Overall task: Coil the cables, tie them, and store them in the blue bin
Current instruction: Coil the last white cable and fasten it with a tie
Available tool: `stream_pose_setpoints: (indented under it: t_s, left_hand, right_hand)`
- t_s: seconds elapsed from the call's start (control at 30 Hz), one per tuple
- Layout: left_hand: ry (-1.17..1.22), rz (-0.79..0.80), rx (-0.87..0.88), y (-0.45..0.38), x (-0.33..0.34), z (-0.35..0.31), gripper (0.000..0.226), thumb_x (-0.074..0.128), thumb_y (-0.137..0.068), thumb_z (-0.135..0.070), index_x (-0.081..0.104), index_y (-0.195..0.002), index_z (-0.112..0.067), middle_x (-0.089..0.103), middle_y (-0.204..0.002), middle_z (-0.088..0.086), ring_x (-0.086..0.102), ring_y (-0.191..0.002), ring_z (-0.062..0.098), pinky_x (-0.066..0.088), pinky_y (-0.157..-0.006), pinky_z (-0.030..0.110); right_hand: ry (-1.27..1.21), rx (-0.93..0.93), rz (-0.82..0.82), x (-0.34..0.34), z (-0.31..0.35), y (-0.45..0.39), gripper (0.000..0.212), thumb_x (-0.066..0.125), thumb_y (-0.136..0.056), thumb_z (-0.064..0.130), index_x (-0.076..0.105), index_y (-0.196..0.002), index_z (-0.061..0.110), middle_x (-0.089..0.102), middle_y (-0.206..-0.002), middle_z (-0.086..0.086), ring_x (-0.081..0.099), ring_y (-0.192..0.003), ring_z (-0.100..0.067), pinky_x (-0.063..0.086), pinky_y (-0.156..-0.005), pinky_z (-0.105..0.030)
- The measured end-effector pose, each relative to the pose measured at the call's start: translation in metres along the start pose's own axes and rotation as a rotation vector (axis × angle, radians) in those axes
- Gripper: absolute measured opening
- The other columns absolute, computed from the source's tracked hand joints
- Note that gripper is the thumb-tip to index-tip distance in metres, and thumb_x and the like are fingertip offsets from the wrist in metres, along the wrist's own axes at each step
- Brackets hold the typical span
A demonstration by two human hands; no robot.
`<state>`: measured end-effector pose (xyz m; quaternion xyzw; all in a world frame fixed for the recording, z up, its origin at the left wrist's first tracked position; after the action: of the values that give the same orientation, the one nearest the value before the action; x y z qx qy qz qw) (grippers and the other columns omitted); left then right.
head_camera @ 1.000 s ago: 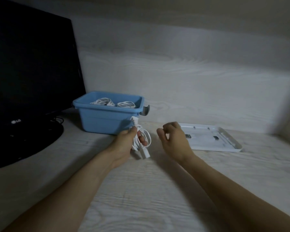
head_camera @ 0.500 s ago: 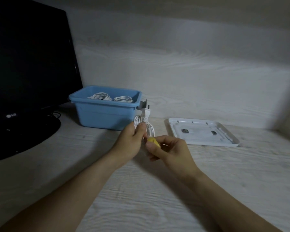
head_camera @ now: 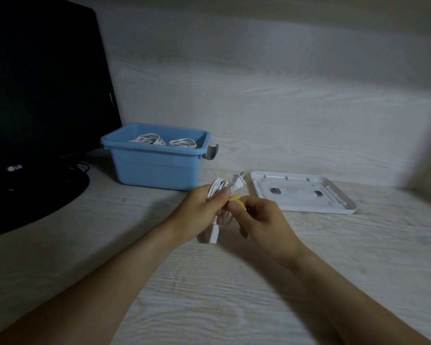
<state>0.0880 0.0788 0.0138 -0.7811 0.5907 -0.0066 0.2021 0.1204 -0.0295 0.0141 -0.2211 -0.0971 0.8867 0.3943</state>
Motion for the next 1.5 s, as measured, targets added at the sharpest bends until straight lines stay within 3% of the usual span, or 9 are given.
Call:
stream_pose_setpoints:
  t_s: [0.13,0.27,0.37,0.53,0.73,0.93,1.2,1.33,1.5]
  left_hand:
    - [-0.029,0.063,0.01,0.003,0.007,0.0,0.03,0.06,-0.096,-0.021,0.056,-0.083,0.006,0.055,-0.069,0.01,0.052,-0.066,0.017,0.044,-0.062,0.031]
    - [-0.106,-0.057,-0.02,-0.002,-0.007,0.01,0.038,0.051,-0.102,-0.023,0.053,-0.065,-0.015,0.054,-0.059,-0.002,0.052,-0.059,0.013,0.044,-0.064,0.033]
    - [-0.169,-0.091,0.016,-0.004,-0.015,0.01,0.043,0.046,-0.104,-0.024,0.052,-0.062,-0.019,0.056,-0.054,-0.005,0.055,-0.056,0.012,0.046,-0.065,0.033]
    - [-0.214,-0.133,0.005,-0.002,-0.021,0.007,0.04,0.048,-0.102,-0.02,0.057,-0.064,-0.012,0.06,-0.055,-0.002,0.055,-0.056,0.01,0.045,-0.063,0.032]
    - [-0.163,-0.123,0.034,-0.003,-0.011,-0.002,0.027,0.051,-0.099,-0.012,0.06,-0.079,0.004,0.06,-0.059,0.0,0.055,-0.057,0.01,0.048,-0.061,0.03]
    - [-0.2,-0.199,0.024,-0.002,-0.009,0.004,0.021,0.052,-0.099,-0.023,0.058,-0.082,-0.014,0.061,-0.064,-0.003,0.057,-0.058,0.004,0.045,-0.057,0.021]
    - [-0.092,-0.161,-0.106,-0.002,0.006,0.015,0.027,0.042,-0.105,-0.024,0.048,-0.116,-0.001,0.057,-0.093,0.0,0.054,-0.082,0.004,0.044,-0.07,0.013]
    - [-0.131,-0.052,-0.137,0.001,0.024,0.014,0.014,0.039,-0.105,-0.018,0.038,-0.106,-0.004,0.049,-0.085,0.0,0.049,-0.079,0.009,0.042,-0.061,0.013]
    - [-0.186,-0.016,-0.024,0.004,0.027,0.008,0.025,0.048,-0.102,-0.021,0.049,-0.125,-0.01,0.061,-0.105,-0.004,0.058,-0.092,0.005,0.045,-0.078,0.021]
  right_hand:
    - [0.08,-0.028,0.057,-0.001,0.002,0.0,0.02,0.058,-0.1,0.016,0.072,-0.087,0.009,0.072,-0.073,0.005,0.051,-0.054,0.0,0.04,-0.058,-0.016]
    - [0.147,-0.05,0.115,-0.001,0.004,0.001,0.015,0.06,-0.099,0.012,0.072,-0.091,0.014,0.068,-0.07,0.02,0.054,-0.056,0.004,0.039,-0.059,-0.009]
    - [0.158,-0.058,0.071,-0.008,0.003,-0.001,0.014,0.062,-0.098,0.015,0.07,-0.087,0.02,0.058,-0.063,0.021,0.05,-0.056,-0.001,0.039,-0.06,-0.015]
    - [-0.011,0.011,-0.078,-0.018,-0.008,-0.004,0.022,0.066,-0.094,0.022,0.065,-0.088,0.001,0.069,-0.079,-0.013,0.07,-0.075,-0.023,0.062,-0.068,-0.039]
    - [-0.136,-0.063,-0.298,-0.029,0.003,0.0,0.032,0.082,-0.077,0.007,0.053,-0.067,-0.002,0.074,-0.075,-0.016,0.073,-0.066,-0.027,0.057,-0.059,-0.033]
    - [-0.173,-0.03,-0.365,-0.032,-0.003,0.004,0.025,0.079,-0.078,-0.006,0.054,-0.078,-0.011,0.071,-0.082,-0.025,0.072,-0.073,-0.032,0.061,-0.068,-0.036]
    - [-0.045,0.093,-0.47,-0.036,-0.017,0.008,0.025,0.086,-0.07,0.012,0.061,-0.072,0.006,0.072,-0.067,-0.011,0.074,-0.068,-0.028,0.06,-0.069,-0.054]
    - [0.058,0.138,-0.501,-0.044,-0.02,0.008,0.021,0.085,-0.067,0.013,0.065,-0.072,0.009,0.072,-0.065,-0.008,0.073,-0.065,-0.027,0.06,-0.064,-0.05]
    - [0.119,0.177,-0.504,-0.048,-0.022,0.008,0.022,0.085,-0.068,0.006,0.064,-0.065,0.012,0.071,-0.062,-0.006,0.072,-0.061,-0.021,0.061,-0.059,-0.038]
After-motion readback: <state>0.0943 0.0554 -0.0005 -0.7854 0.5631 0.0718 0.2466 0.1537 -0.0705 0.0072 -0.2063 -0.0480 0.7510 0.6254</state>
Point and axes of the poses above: each hand's wrist, its own y-axis away from the middle knuckle, its own x-axis out of the palm, z = x × y, the point moved 10 cm from there along -y, towards the middle knuckle
